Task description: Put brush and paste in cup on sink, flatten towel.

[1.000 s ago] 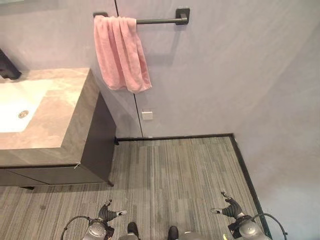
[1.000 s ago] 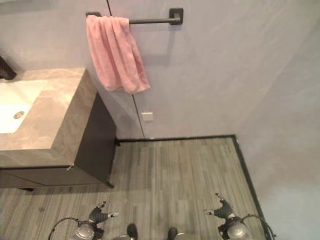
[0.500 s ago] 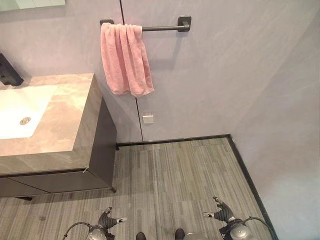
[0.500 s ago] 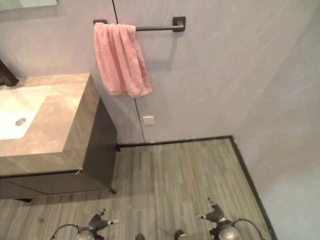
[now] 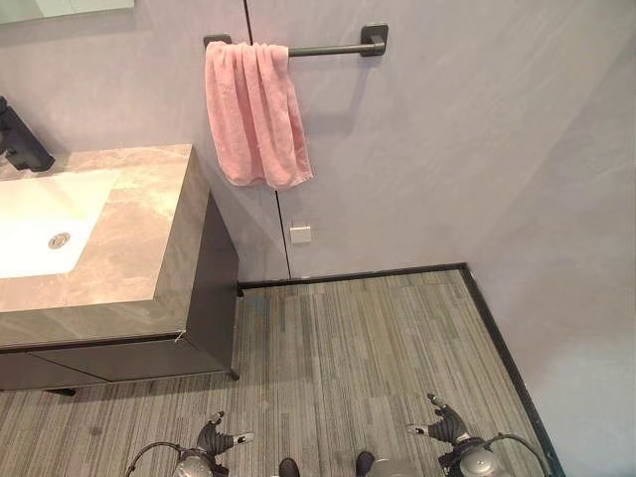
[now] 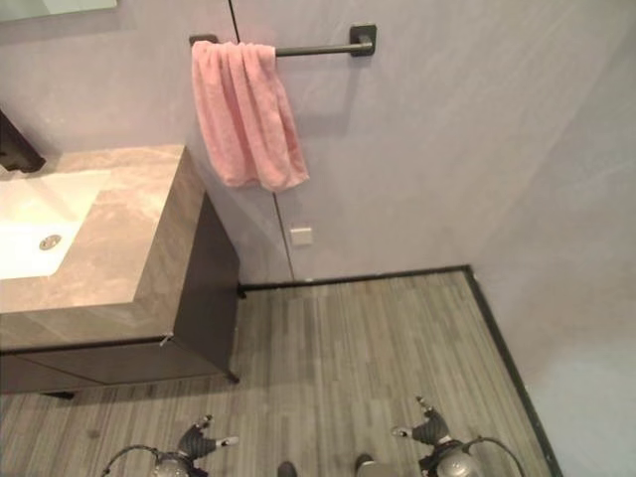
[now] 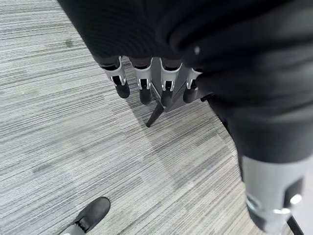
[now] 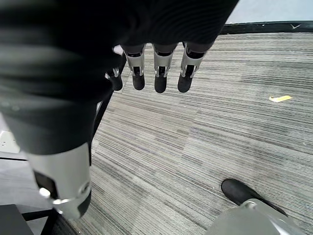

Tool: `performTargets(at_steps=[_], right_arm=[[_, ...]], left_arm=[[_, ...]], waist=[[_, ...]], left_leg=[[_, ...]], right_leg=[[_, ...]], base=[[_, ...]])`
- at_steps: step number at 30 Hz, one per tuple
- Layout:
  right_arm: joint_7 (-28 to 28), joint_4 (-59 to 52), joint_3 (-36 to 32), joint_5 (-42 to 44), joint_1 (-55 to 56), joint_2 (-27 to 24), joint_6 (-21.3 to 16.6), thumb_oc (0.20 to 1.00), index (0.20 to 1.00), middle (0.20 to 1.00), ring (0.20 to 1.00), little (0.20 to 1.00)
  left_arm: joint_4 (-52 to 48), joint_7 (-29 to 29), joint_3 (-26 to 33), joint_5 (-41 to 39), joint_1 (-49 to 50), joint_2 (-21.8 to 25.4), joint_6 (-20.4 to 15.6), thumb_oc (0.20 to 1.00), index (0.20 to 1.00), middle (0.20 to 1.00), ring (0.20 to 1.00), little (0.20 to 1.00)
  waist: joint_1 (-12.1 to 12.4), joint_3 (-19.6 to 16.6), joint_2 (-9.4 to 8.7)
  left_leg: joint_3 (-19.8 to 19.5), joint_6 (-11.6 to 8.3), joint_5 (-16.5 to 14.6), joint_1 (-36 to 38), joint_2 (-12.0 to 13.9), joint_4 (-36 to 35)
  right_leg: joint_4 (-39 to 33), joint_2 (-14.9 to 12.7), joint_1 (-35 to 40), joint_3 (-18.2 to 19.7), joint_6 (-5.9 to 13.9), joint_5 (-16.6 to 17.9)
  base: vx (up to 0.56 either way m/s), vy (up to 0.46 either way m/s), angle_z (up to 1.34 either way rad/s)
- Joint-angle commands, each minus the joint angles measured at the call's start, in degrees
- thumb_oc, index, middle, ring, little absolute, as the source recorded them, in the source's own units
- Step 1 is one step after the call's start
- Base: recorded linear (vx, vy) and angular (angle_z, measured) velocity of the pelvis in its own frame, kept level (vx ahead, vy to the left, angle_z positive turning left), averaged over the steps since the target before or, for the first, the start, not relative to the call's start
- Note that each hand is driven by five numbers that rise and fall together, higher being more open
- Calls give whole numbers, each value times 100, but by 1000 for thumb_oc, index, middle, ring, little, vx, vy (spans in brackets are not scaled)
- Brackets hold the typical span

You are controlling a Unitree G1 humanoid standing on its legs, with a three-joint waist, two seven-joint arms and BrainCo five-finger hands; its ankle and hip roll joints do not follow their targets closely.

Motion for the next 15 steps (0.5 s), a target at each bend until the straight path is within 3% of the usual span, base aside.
performTargets(at_steps=[1, 6, 8, 9, 10, 12, 15], right_arm=[[-115, 26, -43, -57, -187, 57, -86, 1000, 1000, 1000, 1000, 1000], [-102, -44, -31, -39, -187, 65, -78, 1000, 1000, 1000, 1000, 1000], [-125, -206, -33, -1, -168, 62, -103, 1000, 1000, 1000, 1000, 1000], [-125, -208, -33, -1, -167, 61, -102, 1000, 1000, 1000, 1000, 1000], [-121, -295, -48, 69, -135, 55, -120, 1000, 1000, 1000, 1000, 1000], [-113, -442, -42, 134, -105, 21, -147, 1000, 1000, 1000, 1000, 1000], [-147, -515, -76, 167, -108, -27, -166, 1000, 1000, 1000, 1000, 1000]], left_arm=[[-88, -34, 8, 169, -183, 144, -84, 1000, 1000, 1000, 1000, 1000], [-124, -52, -15, 220, -213, 190, -60, 1000, 1000, 1000, 1000, 1000], [-149, -24, 18, 209, -222, 226, -41, 1000, 1000, 1000, 1000, 1000], [-149, -24, 19, 210, -222, 225, -40, 1000, 1000, 1000, 1000, 1000], [-127, -40, 40, 205, -227, 223, -26, 1000, 1000, 1000, 1000, 1000], [-116, -51, 38, 201, -248, 237, -16, 1000, 1000, 1000, 1000, 1000], [-44, -18, 88, 198, -295, 235, -32, 1000, 1000, 1000, 1000, 1000]], waist=[[6, -79, -263], [-46, 29, -185], [-98, 168, -141], [-95, 170, -146], [-148, 203, -128], [-252, 234, -139], [-301, 301, -187]], left_leg=[[-350, 51, -296, -129, -281, 369], [-396, 206, -349, -58, -408, 355], [-391, 273, -343, 76, -430, 297], [-387, 274, -342, 80, -435, 294], [-407, 288, -388, 162, -476, 298], [-477, 294, -444, 211, -533, 334], [-440, 265, -565, 309, -586, 329]], right_leg=[[-123, -576, -31, 531, 618, 1097], [702, -595, -364, 745, 584, 1147], [1431, -497, -656, 740, 518, 1249], [1447, -501, -663, 747, 519, 1241], [1616, -333, -809, 851, 485, 1242], [1379, 3, -1073, 1035, 427, 1133], [642, -214, -1290, 782, 480, 1306]], base=[[26, 102, 2], [9, 159, 0], [-2, 123, 2], [50, 83, -2], [76, 55, -5], [102, 52, -6], [115, -13, 5]])
